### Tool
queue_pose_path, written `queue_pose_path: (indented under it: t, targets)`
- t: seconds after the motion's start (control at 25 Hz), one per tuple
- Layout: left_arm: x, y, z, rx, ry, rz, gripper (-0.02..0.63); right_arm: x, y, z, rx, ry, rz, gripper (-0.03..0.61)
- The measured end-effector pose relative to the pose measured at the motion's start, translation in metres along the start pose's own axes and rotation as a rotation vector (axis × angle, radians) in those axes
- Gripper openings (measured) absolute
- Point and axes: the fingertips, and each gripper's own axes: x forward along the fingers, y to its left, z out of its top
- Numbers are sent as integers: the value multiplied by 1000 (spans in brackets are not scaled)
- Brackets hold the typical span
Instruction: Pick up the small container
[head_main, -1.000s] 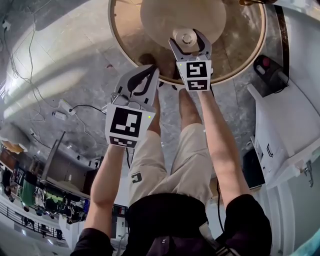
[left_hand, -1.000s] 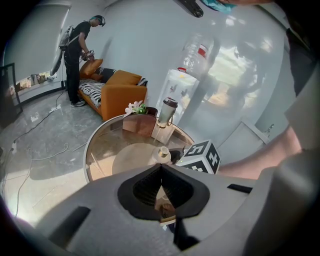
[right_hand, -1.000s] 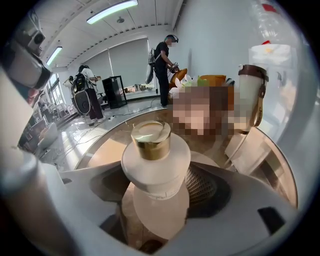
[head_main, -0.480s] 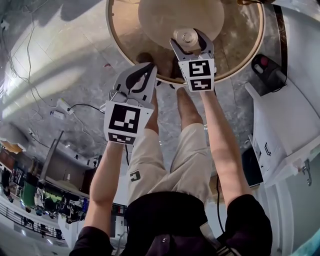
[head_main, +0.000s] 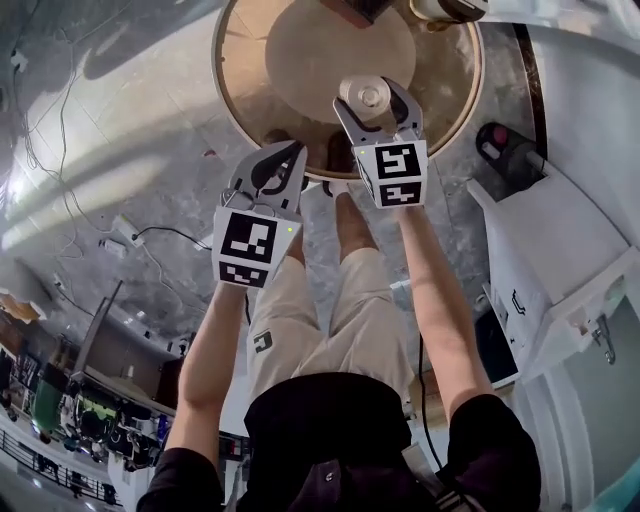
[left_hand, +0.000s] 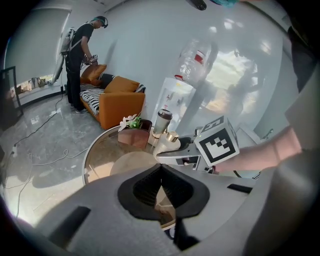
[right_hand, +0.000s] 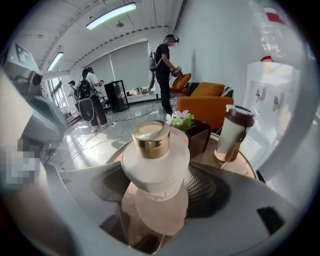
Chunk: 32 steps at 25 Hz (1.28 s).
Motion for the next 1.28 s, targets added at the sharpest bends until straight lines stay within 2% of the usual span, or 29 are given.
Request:
queue_pose_path:
  t: [0.28,0.96,1.28]
  targets:
    - [-25,-25,51,9,-63,13,18,-63,-1,61,-30,-30,2,328]
    - [-98,-78,147,2,-171,66,18,-203,-2,164,-6,-98,18,328]
    - [-138,-96,219,29,-272,91,18,-260,-2,231,-27,-179,29,328]
